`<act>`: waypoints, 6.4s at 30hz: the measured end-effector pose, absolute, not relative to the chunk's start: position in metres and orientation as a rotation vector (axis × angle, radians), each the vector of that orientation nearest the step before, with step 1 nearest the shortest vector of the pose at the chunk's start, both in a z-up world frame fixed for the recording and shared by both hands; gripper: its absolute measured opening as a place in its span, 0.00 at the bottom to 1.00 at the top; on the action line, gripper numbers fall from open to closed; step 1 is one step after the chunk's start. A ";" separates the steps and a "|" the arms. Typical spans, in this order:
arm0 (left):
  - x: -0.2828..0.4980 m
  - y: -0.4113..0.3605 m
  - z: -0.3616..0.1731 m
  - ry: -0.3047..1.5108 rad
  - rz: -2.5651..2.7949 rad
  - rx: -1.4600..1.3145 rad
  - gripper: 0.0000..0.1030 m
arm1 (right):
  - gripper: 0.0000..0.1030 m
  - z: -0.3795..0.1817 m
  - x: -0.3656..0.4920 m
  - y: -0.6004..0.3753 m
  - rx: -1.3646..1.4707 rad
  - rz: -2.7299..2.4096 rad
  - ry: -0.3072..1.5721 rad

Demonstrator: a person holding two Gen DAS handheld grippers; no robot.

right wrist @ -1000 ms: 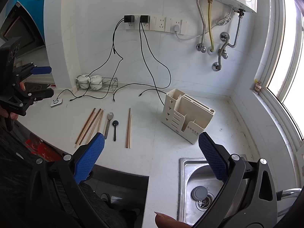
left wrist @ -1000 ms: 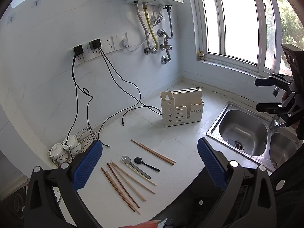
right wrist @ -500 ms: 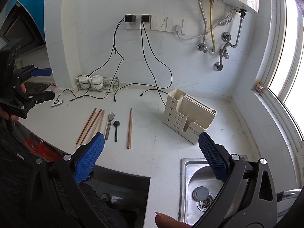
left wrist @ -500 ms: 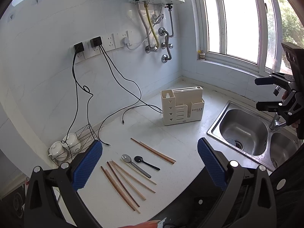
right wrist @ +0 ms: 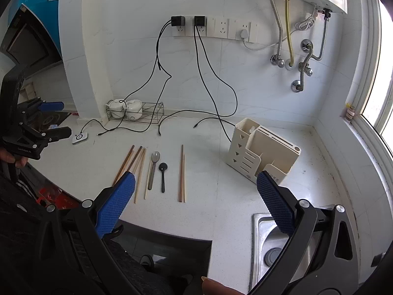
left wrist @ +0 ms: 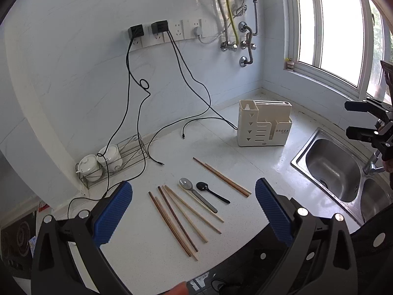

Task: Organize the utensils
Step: 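Lower the left tool toward a dark brown chopstick while the right tool lowers toward a pale chopstick, then close the left tool on the dark brown chopstick while the right tool closes on the pale chopstick, then lift both held chopsticks upright and carry them over the beige utensil holder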

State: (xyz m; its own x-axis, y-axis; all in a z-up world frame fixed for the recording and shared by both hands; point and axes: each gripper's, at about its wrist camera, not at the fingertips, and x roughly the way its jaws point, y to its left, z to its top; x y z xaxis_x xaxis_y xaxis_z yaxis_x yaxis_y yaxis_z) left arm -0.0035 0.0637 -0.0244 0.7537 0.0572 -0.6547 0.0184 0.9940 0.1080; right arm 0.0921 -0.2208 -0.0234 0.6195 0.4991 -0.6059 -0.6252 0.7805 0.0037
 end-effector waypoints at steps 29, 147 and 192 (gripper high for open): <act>0.034 0.170 -0.121 0.905 0.256 -0.143 0.96 | 0.86 -0.129 0.216 -0.084 -0.206 0.739 0.805; 0.169 0.180 -0.214 1.133 0.201 -0.129 0.06 | 0.04 -0.215 0.306 -0.054 -0.219 0.649 1.035; 0.311 -0.021 -0.020 0.232 -0.329 -0.146 0.06 | 0.04 -0.114 0.316 -0.258 0.107 0.142 0.266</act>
State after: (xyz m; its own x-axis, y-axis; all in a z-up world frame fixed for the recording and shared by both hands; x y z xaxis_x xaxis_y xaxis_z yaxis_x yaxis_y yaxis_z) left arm 0.3108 -0.0215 -0.0196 0.9201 -0.3356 -0.2018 0.3022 0.9363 -0.1791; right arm 0.3164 -0.2584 -0.1135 0.9550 0.1533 -0.2538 -0.1251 0.9844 0.1238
